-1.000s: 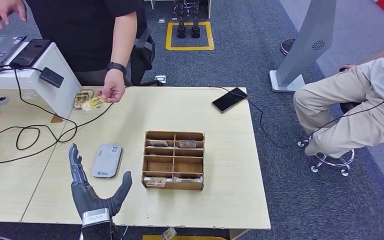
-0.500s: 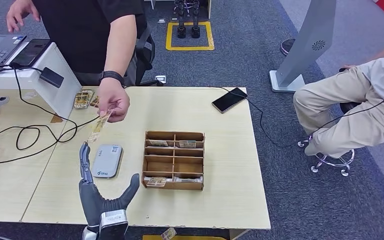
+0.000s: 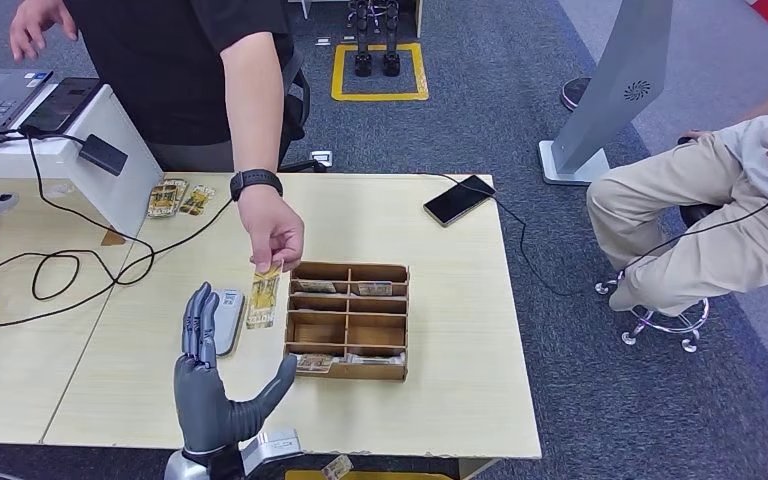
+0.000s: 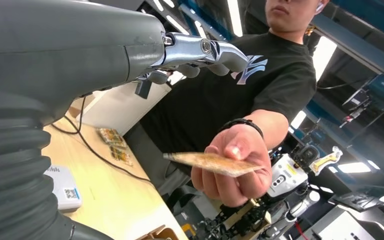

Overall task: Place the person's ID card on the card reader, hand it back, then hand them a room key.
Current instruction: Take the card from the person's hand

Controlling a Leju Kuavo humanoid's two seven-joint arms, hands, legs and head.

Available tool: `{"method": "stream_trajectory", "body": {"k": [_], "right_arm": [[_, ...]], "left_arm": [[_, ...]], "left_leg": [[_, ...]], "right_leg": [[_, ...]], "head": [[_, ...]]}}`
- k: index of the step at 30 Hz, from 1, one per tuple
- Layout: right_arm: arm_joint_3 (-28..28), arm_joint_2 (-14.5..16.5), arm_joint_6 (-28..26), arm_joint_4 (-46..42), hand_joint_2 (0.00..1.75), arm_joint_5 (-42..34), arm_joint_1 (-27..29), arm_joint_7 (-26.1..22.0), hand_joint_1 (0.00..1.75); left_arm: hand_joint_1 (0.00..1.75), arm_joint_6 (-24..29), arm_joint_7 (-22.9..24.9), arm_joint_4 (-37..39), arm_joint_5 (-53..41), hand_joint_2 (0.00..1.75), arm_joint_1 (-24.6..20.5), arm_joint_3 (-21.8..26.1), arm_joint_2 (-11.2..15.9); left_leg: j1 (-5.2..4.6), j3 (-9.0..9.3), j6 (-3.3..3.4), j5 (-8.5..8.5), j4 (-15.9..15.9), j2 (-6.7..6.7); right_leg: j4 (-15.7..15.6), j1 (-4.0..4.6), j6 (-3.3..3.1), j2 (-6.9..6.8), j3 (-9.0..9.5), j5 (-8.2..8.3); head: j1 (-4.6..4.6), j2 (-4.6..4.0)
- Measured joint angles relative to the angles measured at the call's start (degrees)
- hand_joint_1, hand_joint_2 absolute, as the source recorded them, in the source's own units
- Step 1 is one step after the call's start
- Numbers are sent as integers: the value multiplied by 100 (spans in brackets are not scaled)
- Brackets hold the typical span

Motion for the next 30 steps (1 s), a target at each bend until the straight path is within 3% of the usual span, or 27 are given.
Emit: {"method": "stream_trajectory", "body": {"k": [7,8,11,12,18,30], "right_arm": [[1,-26,0,66,175,8,2,28,0],[2,-26,0,70,175,9,2,37,0],[9,-28,0,81,175,46,3,47,0],[10,-28,0,84,175,83,4,51,0],[12,-33,0,115,175,362,0,52,0],[15,-52,0,204,175,575,-21,58,0]], "left_arm": [[0,2,-266,89,-892,175,58,325,-119],[0,2,-285,98,-998,131,70,388,-135],[0,7,-224,46,-1329,131,109,580,-164],[0,9,-119,-31,-1506,175,126,653,-174],[0,13,868,-650,-2996,175,152,1118,-230],[0,13,1244,-772,-3493,175,-44,1569,-244]], "left_leg": [[0,0,0,0,0,1],[0,0,0,0,0,1],[0,1,0,0,0,1],[1,1,0,0,0,2],[1,4,0,0,0,3],[0,5,0,0,0,8]], "right_leg": [[0,0,0,1,0,0],[0,0,0,1,0,0],[0,0,0,1,0,0],[0,0,0,2,-1,0],[0,1,0,4,-2,0],[0,0,0,11,-3,0]], "head": [[-1,0],[0,0],[-1,0],[-1,0],[-2,0],[-2,0]]}}
